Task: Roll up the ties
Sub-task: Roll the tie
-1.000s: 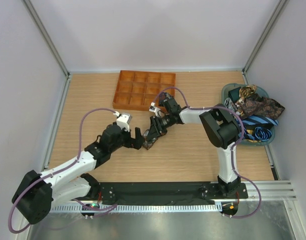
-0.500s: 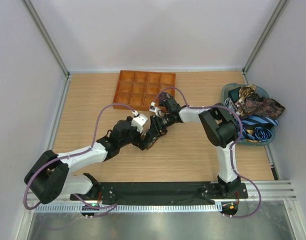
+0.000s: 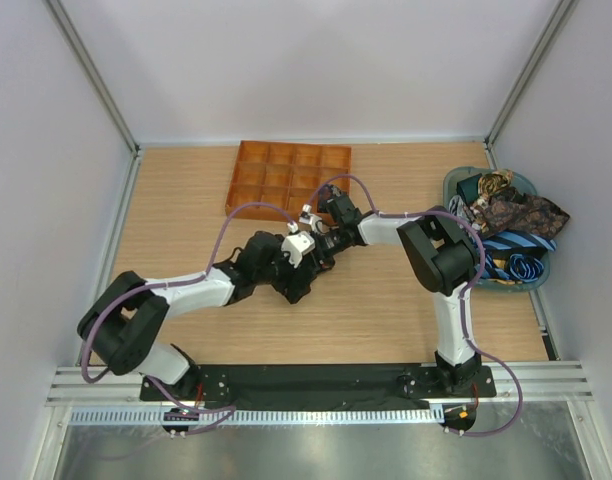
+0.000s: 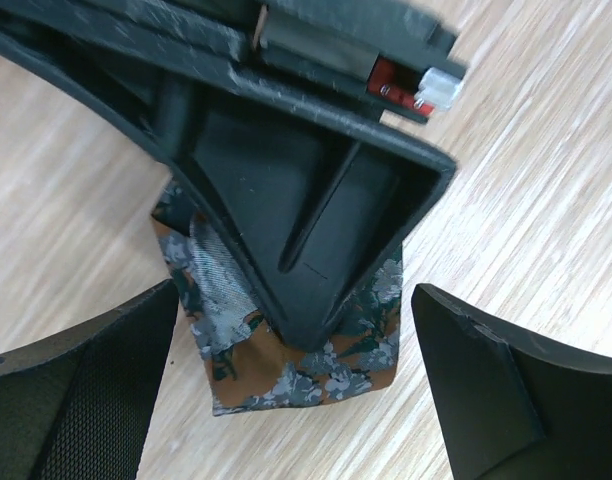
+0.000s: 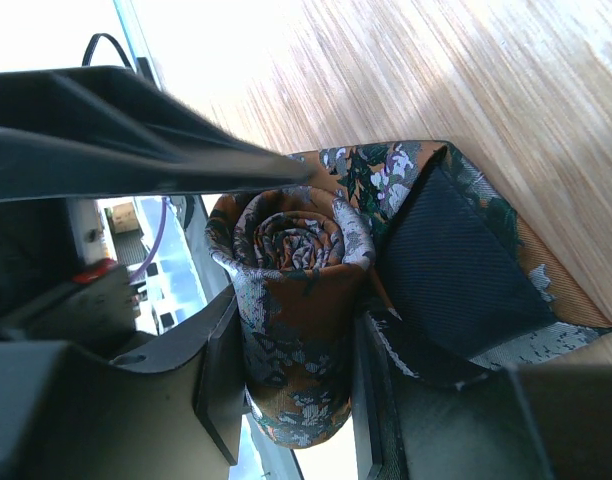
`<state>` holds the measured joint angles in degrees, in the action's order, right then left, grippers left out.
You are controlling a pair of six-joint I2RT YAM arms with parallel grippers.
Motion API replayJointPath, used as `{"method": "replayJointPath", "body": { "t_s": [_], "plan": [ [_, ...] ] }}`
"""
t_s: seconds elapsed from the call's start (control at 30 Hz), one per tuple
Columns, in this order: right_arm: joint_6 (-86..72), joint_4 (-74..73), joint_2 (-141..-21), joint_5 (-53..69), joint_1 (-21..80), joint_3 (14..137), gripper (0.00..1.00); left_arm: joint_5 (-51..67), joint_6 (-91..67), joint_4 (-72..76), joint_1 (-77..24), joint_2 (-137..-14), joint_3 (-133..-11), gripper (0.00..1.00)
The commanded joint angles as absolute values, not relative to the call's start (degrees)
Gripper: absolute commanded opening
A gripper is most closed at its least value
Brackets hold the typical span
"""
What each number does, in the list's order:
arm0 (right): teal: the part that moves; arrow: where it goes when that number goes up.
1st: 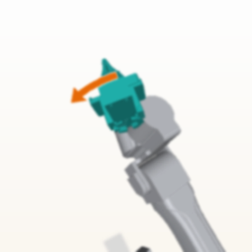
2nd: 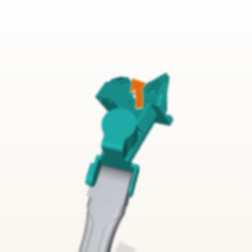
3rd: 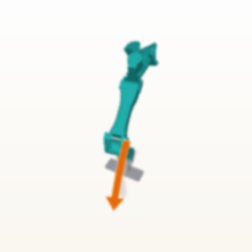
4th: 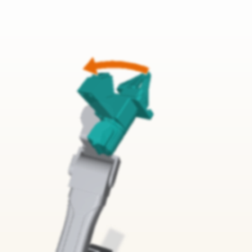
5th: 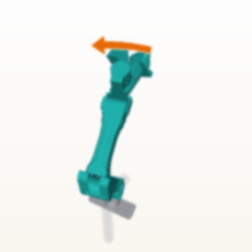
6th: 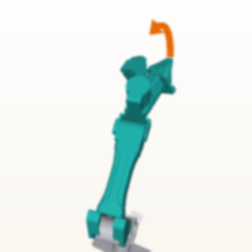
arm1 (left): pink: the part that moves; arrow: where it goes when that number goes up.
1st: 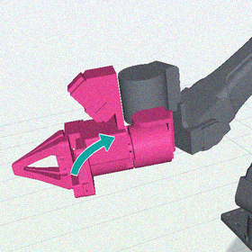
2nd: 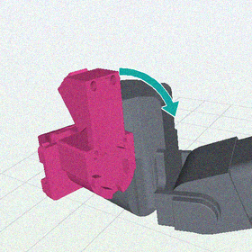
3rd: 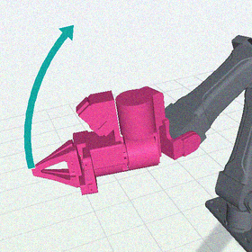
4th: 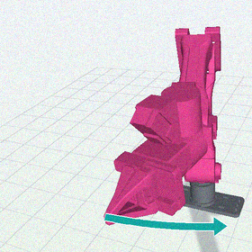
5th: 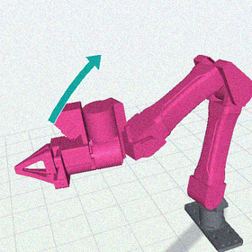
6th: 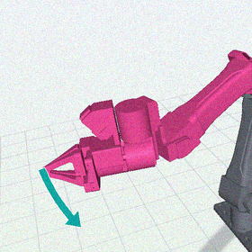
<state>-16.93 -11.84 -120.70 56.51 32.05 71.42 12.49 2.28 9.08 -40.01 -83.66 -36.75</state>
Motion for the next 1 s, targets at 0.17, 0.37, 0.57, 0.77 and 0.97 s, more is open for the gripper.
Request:
{"method": "replayJointPath", "body": {
  "t_s": [0.17,0.37,0.57,0.77,0.97],
  "plan": [
    [-15.29,-13.36,-123.93,47.55,31.82,68.82,0.12,14.84,1.15,2.99,-39.11,-90.87,-43.67,0.92],
    [-15.56,-13.01,-123.66,47.55,31.73,68.55,0.13,13.71,0.26,0.35,-38.76,-91.93,-44.3,0.75],
    [-15.99,-12.83,-123.66,47.9,31.73,68.91,0.17,13.8,-1.67,1.14,-38.85,-90.97,-42.63,0.51],
    [-17.05,-12.48,-123.4,49.12,31.03,68.56,0.31,15.2,-2.37,1.14,-38.85,-90.88,-42.1,0.4],
    [-20.56,-8.7,-119.01,50.1,29.8,65.92,0.51,15.82,-3.07,0.7,-38.85,-93.42,-43.06,0.31]
  ]
}}
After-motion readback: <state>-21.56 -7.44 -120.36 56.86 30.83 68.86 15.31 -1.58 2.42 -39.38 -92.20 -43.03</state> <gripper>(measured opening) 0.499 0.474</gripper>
